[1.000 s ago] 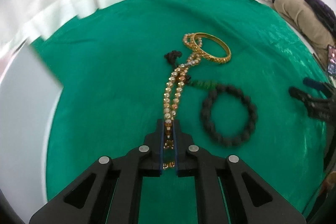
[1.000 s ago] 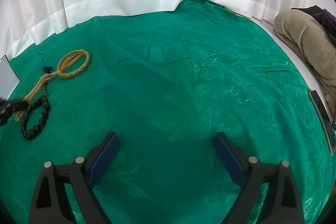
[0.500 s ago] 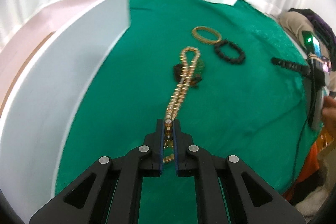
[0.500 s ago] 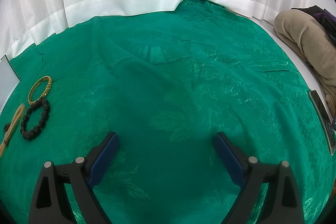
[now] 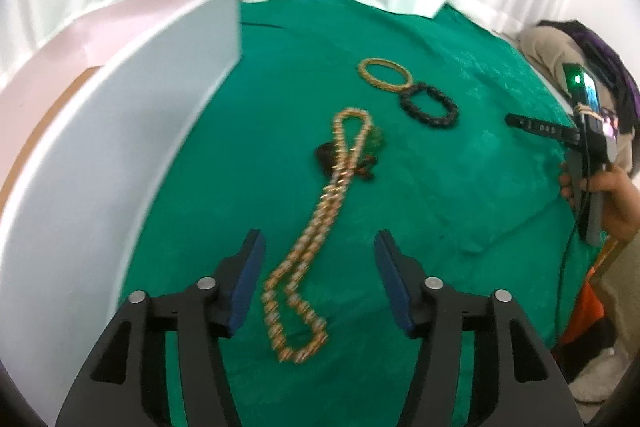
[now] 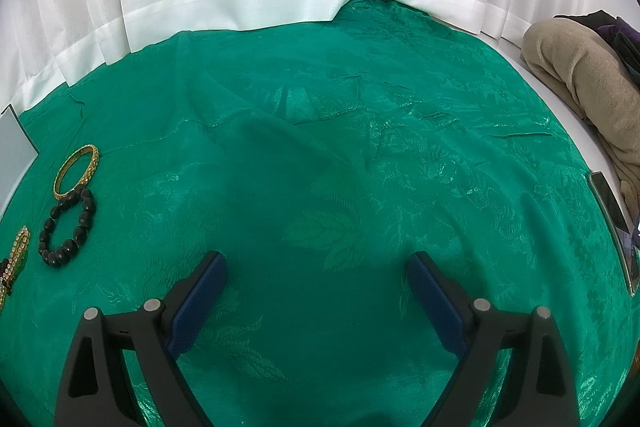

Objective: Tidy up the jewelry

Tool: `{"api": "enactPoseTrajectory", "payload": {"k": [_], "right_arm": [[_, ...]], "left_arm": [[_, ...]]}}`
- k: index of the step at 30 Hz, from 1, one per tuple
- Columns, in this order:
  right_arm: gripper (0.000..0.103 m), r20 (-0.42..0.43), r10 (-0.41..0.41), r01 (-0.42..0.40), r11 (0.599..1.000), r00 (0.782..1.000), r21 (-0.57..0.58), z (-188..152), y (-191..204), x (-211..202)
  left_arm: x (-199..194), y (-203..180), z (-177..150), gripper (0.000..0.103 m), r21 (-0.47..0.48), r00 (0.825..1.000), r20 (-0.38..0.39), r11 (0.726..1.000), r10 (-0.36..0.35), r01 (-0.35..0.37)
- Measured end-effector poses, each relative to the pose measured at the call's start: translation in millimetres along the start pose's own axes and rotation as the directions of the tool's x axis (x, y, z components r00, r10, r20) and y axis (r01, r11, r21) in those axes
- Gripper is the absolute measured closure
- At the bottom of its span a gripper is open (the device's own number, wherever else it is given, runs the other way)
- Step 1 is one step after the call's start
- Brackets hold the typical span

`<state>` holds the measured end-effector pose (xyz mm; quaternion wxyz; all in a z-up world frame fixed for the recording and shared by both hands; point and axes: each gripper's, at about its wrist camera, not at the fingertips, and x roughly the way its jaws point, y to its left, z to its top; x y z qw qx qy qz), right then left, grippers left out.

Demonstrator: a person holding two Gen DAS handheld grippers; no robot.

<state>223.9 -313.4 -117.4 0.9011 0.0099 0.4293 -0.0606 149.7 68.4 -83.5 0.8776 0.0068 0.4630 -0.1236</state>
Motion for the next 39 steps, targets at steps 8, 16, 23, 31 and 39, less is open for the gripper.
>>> {"api": "enactPoseTrajectory", "payload": {"k": [8,16,23,31,39], "right_arm": [[0.009,0.000,0.002,-0.002,1.000,1.000,0.000,0.4,-0.3,0.4],[0.007,-0.002,0.004,-0.004,1.000,1.000,-0.004,0.4,2.3,1.0],[0.007,-0.033,0.029,-0.029,1.000,0.999,-0.006,-1.0,-0.6,-4.8],[0.007,0.078,0.194,-0.185,0.976,0.978,-0.112,-17.7,35.1,-73.4],[0.007,0.012,0.353,-0.340,0.908,0.935,-0.244,-8.0,84.5,-84.3]], "left_arm": [[43.7,-23.9,18.1,0.091,0.082,0.997,-0.063,0.995,0.055,-0.050],[-27.1,16.2,51.1,0.103,-0.167,0.985,0.128,0.977,-0.112,0.133],[-25.4,2.4,40.5,0.068,-0.069,0.996,0.073,0.996,-0.052,0.057],[26.6,-12.2,5.5,0.056,0.051,0.997,-0.038,0.997,0.064,-0.062],[33.3,-6.6,-9.1,0.084,0.051,0.993,-0.014,0.992,0.119,-0.118]]}}
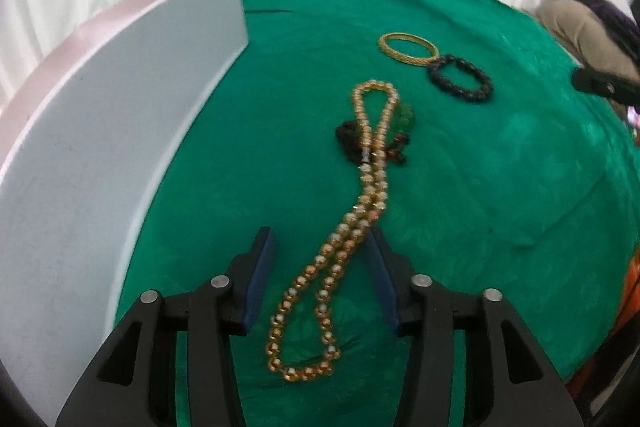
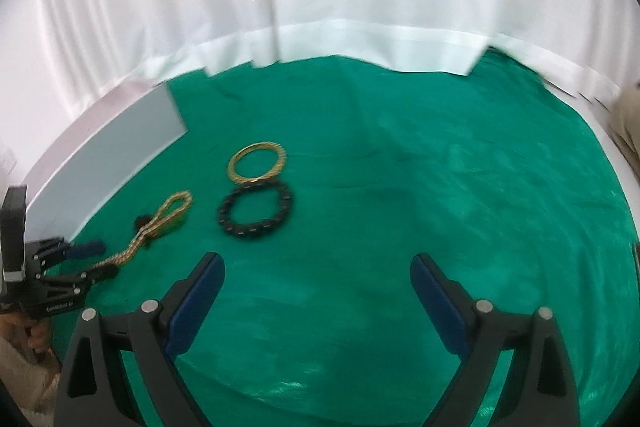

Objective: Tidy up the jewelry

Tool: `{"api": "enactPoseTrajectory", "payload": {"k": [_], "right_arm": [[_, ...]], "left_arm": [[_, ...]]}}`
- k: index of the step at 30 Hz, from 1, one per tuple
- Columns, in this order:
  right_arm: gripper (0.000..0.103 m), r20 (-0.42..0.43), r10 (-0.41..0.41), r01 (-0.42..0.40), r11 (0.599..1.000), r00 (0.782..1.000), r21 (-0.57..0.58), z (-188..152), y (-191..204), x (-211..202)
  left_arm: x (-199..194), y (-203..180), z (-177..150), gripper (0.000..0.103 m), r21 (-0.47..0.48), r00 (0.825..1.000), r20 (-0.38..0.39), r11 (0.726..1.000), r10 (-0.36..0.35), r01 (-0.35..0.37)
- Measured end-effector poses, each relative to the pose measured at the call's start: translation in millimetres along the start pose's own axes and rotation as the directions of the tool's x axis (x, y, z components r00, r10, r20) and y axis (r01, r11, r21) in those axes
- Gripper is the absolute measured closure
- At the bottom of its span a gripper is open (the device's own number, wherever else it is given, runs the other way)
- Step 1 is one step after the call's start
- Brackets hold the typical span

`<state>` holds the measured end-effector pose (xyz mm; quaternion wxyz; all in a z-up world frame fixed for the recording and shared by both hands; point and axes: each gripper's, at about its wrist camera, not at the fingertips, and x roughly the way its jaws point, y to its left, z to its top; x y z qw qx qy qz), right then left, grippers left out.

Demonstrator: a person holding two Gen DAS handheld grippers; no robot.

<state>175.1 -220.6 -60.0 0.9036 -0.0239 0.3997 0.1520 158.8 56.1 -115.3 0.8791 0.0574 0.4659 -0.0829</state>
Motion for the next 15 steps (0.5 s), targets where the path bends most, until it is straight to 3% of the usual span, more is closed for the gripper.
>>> {"api": "enactPoseTrajectory", "payload": {"k": [2,4,5,8,10,12,15], "right_arm": [[0.007,-0.009,0.016,-0.016,1.000,1.000,-0.009,0.3,10.5,5.6],[0.007,-0.009,0.037,-0.037,0.999,0.999,-0.004,-2.3,17.2,7.5],[0.007,-0.007,0.051,-0.051,0.999,0.999,0.000,-4.0,21.0,7.7],[0.007,0.005,0.068,-0.068,0.998,0.998,0.005,-7.0,24.9,3.1],[0.007,0.011,0.070,-0.070,0.998,0.997,0.008,-7.4,23.8,-1.7],[0.007,0.015,0.066,-0.066,0.998,0.998,0.009,-6.3,21.9,-5.1],[0.007,0.012,0.057,-0.057,0.998,0.998,-0.004,-0.2,21.7,-0.4]], "left_arm": [[0.9,-2.9,3.8,0.091,-0.004,1.000,-0.015,1.000,-0.004,0.004],[1.0,9.8,7.7,0.092,-0.099,0.998,-0.017,0.993,-0.068,0.066],[-1.6,21.3,9.9,0.103,-0.172,0.993,-0.004,0.978,-0.120,0.118],[-20.6,44.6,20.5,0.103,-0.280,0.975,0.081,0.934,-0.207,0.222],[-41.4,52.4,32.2,0.103,-0.299,0.959,0.155,0.914,-0.237,0.275],[-57.1,54.5,41.7,0.103,-0.287,0.951,0.200,0.914,-0.235,0.287],[-62.2,49.9,54.5,0.103,-0.246,0.952,0.192,0.927,-0.239,0.282]]}}
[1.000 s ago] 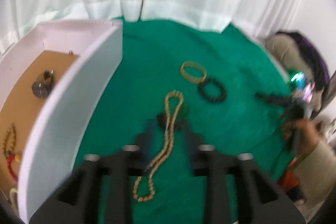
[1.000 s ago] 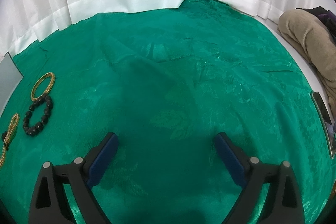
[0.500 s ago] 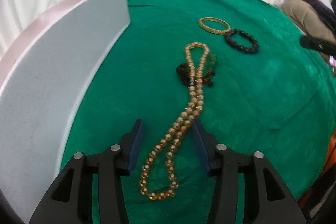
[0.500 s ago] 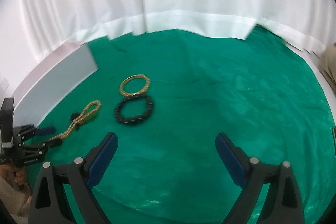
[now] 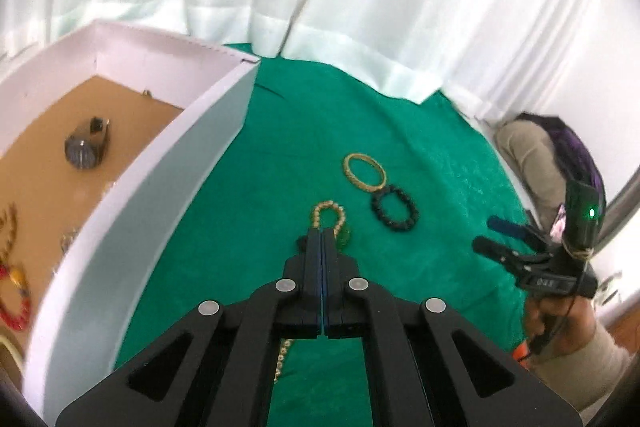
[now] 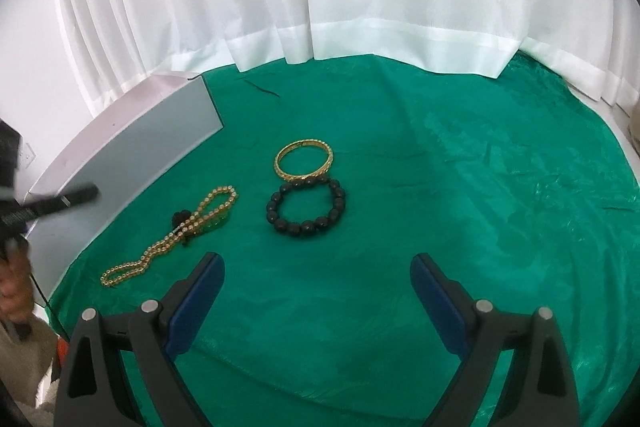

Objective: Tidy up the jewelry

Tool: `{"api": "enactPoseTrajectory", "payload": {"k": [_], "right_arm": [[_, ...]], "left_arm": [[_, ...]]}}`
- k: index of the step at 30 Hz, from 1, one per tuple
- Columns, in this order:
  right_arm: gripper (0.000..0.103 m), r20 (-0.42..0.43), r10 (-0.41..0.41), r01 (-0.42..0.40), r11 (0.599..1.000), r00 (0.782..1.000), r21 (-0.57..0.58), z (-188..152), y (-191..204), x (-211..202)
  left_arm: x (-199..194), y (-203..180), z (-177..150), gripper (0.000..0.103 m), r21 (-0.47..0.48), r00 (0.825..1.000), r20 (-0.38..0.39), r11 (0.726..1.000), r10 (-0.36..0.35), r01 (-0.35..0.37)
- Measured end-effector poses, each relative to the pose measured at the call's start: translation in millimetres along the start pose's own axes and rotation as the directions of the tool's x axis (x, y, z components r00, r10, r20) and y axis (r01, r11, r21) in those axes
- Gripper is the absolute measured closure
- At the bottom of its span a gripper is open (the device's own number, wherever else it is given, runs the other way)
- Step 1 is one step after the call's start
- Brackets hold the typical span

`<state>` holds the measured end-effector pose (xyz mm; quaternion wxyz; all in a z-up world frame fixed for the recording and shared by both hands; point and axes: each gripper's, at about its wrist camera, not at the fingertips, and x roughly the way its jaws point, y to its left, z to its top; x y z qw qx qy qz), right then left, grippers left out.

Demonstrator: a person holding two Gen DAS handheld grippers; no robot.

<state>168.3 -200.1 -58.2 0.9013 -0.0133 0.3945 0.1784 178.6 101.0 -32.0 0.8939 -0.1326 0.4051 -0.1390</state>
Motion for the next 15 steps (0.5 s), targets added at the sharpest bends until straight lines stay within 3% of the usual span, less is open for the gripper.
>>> {"api": "enactPoseTrajectory", "payload": {"k": [2,6,11,13,14,15], "right_arm": [[0.007,-0.006,0.008,-0.008,1.000,1.000,0.002,2.1,1.2,1.6],[0.007,-0.022,0.032,-0.031,0.999,0.999,0.013,-2.3,5.3,5.3],[0.007,-0.040,0.052,-0.051,0.998,0.998,0.023,-16.0,12.2,5.1],[0.007,-0.039,0.051,-0.050,0.998,0.998,0.031,-21.2,11.6,2.3],[0.007,-0.039,0.050,-0.048,0.998,0.998,0.037,-23.6,10.0,0.9],[0.007,-0.039,0.046,-0.044,0.998,0.998,0.046,-26.1,8.0,-0.3]], "left_arm": [[9.1,-2.1,-2.7,0.101,0.029,0.999,-0.041,1.000,0.010,-0.008],[39.6,-11.3,-16.8,0.079,0.101,0.991,-0.125,0.994,0.047,-0.035],[97.2,-17.9,-33.9,0.079,0.228,0.964,-0.215,0.968,0.156,-0.106],[103.8,-27.0,-37.2,0.080,0.291,0.969,-0.174,0.950,0.173,-0.118],[101.0,-30.8,-36.2,0.090,0.309,0.969,-0.162,0.942,0.186,-0.129],[101.0,-31.2,-33.5,0.093,0.302,0.968,-0.169,0.945,0.186,-0.129]]}}
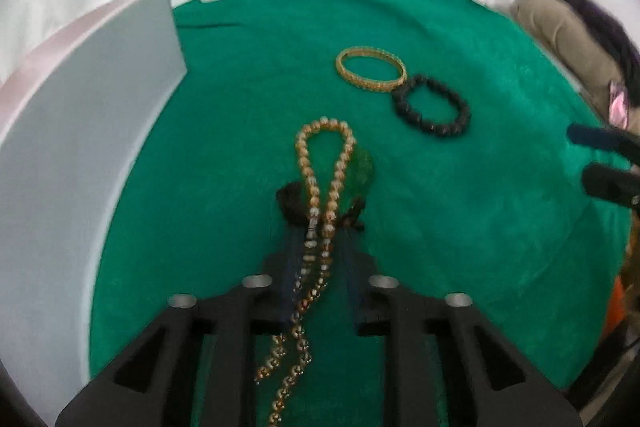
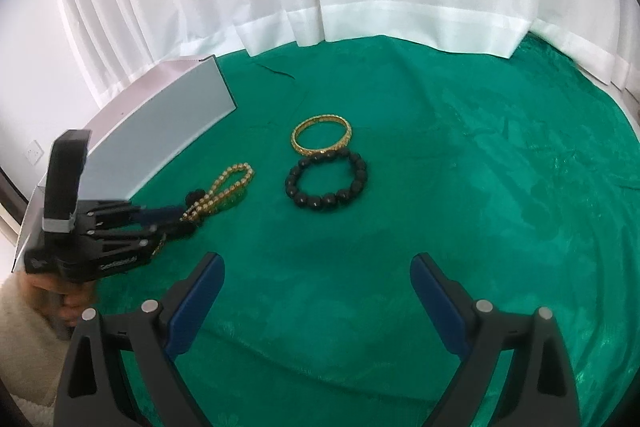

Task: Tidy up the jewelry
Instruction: 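Carry the necklace toward the box while the right tool grasps the green jade pendant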

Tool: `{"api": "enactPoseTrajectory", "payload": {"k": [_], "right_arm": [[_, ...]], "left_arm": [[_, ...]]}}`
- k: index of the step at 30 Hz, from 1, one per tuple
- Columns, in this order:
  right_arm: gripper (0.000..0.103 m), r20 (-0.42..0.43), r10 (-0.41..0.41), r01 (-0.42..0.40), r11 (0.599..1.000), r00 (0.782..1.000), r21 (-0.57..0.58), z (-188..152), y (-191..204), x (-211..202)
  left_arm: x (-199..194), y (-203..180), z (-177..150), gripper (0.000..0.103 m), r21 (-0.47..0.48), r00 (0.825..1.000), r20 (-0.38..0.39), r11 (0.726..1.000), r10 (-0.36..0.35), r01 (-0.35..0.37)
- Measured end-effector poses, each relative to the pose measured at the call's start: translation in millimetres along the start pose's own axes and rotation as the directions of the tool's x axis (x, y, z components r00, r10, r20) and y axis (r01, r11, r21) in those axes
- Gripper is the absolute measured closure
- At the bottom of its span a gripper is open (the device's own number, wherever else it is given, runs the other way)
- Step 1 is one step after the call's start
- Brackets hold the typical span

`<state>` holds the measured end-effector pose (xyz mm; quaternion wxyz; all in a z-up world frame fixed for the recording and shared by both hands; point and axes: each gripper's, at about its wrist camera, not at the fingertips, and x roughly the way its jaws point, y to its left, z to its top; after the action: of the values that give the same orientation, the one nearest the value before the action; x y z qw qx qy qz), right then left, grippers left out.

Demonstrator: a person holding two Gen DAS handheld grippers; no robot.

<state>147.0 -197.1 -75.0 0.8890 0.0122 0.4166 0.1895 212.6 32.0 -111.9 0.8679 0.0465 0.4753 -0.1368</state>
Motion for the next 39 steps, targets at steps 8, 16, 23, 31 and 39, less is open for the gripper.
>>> {"api": "enactPoseTrajectory", "payload": {"k": [8,16,23,31,39], "right_arm": [[0.007,0.041,-0.009,0.007,0.999,0.999,0.040,-3.1,-10.6,-16.5],[0.007,0.047,-0.024,0.025,0.999,0.999,-0.033,18.5,1.1,-19.5],[0.009,-0.042,0.047,-0.056,0.970,0.998,-0.237,35.6,59.7,19.6],[0.039,-0.219,0.092,-0.165,0.924,0.971,-0.344,53.0,146.3,113.1],[0.089,-0.192,0.087,-0.138,0.953,0.978,-0.269,86.1,141.8,107.9]], "left_arm": [[-86.9,23.3,25.3,0.100,-0.194,0.962,0.200,0.955,-0.187,0.226],[-188.2,42.0,33.3,0.099,-0.249,0.901,0.397,0.923,-0.178,0.292],[-263.1,62.0,27.3,0.099,-0.264,0.833,0.528,0.900,-0.166,0.347],[-287.4,73.9,19.3,0.099,-0.329,0.870,0.488,0.911,-0.062,0.250],[-309.0,106.0,2.2,0.099,-0.405,0.884,0.467,0.889,0.003,0.211]]}}
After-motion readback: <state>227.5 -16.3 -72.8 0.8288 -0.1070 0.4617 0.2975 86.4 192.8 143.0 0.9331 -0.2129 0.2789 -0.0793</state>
